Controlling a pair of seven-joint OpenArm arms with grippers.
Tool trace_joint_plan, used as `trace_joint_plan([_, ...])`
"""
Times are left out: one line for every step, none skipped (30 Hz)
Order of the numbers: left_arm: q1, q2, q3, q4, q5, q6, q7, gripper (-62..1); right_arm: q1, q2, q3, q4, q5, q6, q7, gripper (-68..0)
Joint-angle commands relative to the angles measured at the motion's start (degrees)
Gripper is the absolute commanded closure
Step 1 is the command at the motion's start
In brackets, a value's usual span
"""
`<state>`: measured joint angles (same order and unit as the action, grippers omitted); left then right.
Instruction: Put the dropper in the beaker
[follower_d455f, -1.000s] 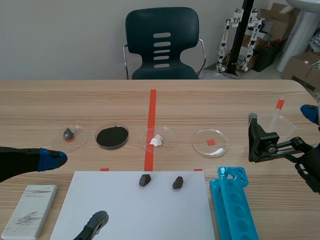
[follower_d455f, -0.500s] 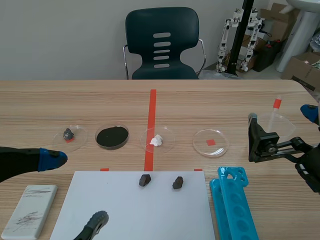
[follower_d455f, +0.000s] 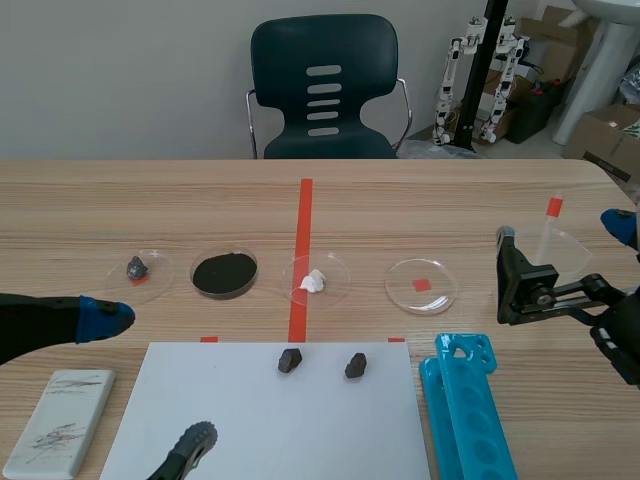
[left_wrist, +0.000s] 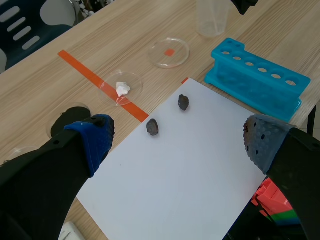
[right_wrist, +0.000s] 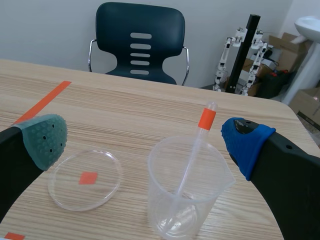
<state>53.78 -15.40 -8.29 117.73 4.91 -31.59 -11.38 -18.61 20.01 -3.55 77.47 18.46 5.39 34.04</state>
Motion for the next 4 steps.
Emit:
trace_joint_plan([0.33, 0.13, -0.09, 0.39, -0.79, 0.13, -0.81, -54.2, 1.01, 0.79, 0.26, 0.26, 0.22, 0.07, 0.81, -65.5])
trace_joint_plan([0.33, 0.13, -0.09, 0.39, -0.79, 0.13, -0.81, -54.2, 1.01, 0.79, 0.26, 0.26, 0.22, 0.07, 0.81, -65.5])
trace_joint_plan([0.33, 0.13, -0.09, 0.39, -0.79, 0.13, -0.81, -54.2, 1.01, 0.79, 0.26, 0.26, 0.22, 0.07, 0.81, -65.5])
trace_joint_plan([0.33, 0.13, -0.09, 0.39, -0.79, 0.13, -0.81, -54.2, 1.01, 0.79, 0.26, 0.26, 0.22, 0.07, 0.81, -65.5])
